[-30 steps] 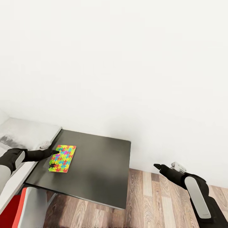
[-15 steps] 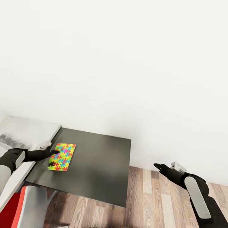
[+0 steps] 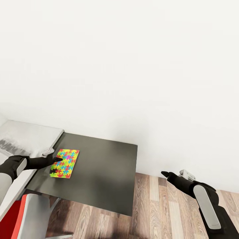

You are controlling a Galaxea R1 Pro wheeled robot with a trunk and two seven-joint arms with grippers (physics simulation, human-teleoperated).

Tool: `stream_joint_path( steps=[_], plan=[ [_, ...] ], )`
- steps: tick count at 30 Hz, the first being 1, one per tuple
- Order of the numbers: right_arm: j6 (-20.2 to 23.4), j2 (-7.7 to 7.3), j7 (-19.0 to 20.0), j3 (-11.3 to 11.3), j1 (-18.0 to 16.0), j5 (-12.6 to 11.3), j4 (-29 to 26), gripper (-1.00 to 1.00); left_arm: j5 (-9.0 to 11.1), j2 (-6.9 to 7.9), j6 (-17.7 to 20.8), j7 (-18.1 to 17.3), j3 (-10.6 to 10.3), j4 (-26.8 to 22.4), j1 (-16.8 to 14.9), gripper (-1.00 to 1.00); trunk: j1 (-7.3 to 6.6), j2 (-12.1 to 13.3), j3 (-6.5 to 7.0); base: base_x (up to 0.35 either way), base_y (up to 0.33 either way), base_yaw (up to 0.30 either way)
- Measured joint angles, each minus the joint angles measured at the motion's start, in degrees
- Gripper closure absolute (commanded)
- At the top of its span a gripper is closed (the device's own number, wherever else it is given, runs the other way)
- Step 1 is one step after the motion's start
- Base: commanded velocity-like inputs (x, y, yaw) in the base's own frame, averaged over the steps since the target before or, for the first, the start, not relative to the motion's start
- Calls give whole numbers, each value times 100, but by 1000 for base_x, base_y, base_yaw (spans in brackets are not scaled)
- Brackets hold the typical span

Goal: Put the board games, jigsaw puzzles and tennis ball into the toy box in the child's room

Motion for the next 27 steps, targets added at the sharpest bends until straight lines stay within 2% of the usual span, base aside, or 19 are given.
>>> stream_joint_path(
  steps=[11,17,27],
  plan=[
    [-8,0,0,16,8,1,0,-100,0,-9,-52,0,7,0,0,-100,0,0,-1,0,0,0],
    [-56,0,0,261,9,11,0,-100,0,-10,-53,0,5,0,0,-100,0,0,-1,0,-3,0],
    [-257,-1,-1,348,9,2,-1,-100,0,-10,-54,0,5,1,0,-100,0,1,-1,0,-175,0]
  ],
)
